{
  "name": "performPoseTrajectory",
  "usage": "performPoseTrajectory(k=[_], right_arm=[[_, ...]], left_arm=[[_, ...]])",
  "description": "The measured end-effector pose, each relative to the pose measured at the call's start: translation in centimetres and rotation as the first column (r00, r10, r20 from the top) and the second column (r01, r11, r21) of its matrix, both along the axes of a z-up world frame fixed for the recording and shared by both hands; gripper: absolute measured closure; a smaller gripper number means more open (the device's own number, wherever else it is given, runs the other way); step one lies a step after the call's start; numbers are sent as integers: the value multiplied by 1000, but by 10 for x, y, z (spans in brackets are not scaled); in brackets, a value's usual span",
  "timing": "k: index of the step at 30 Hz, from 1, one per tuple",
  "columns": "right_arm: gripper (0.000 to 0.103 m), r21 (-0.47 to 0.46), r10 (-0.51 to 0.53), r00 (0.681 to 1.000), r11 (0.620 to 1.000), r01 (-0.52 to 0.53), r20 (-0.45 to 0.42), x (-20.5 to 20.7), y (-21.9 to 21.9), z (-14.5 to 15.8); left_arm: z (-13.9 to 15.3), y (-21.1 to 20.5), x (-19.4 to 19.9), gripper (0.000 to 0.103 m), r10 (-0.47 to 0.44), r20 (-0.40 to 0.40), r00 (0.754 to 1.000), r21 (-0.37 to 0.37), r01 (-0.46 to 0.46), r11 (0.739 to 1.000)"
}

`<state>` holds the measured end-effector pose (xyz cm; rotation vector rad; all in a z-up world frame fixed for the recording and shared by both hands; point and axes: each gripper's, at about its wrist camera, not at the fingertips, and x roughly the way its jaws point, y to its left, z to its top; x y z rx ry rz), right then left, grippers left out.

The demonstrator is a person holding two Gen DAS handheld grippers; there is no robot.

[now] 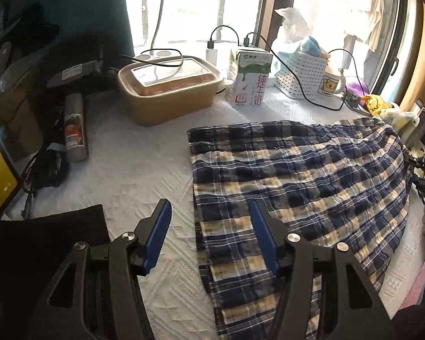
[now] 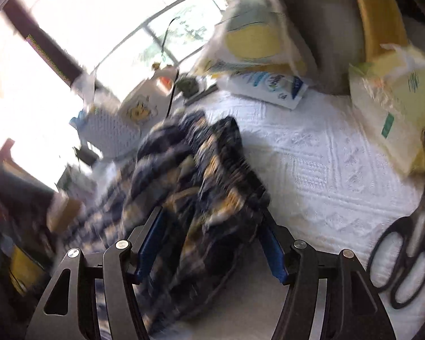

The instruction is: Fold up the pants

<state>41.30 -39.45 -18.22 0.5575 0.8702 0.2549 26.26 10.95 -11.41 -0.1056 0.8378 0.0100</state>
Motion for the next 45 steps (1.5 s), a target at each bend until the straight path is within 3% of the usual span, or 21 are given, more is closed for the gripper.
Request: performPoseTrajectory(k=[1,2,3,17,27,32,39,45], right_arm=[[43,-20,1,1000,1000,-1,5,2,2,1],[61,-33,7,1000,999,-7,9,4,5,2],[69,-38,22,1000,999,-21,19,4,8,4],[74,-199,122,977,976,-86,176,-19,52,73],[75,-314,301,916,925,-213,266,-49,134,123],[75,-367,411,873,879,-304,263,-63,193,128],[75,-410,562,801,793,-450,206,-84,274,110],[75,-451,684,720,682,-575,116,-104,346,78]], left_arm=[[0,1,0,45,-1,-1,1000,-3,1,1000],[-1,1,-2,45,-4,-2,1000,-7,4,1000],[-1,1,-4,45,-5,-2,1000,-8,5,1000],[2,17,-24,45,-1,34,999,-43,3,999],[6,28,-42,45,-17,75,997,-88,24,996],[7,38,-54,45,-17,91,996,-119,28,993],[5,54,-70,45,2,105,994,-155,14,988],[2,68,-81,45,33,107,994,-177,-14,984]])
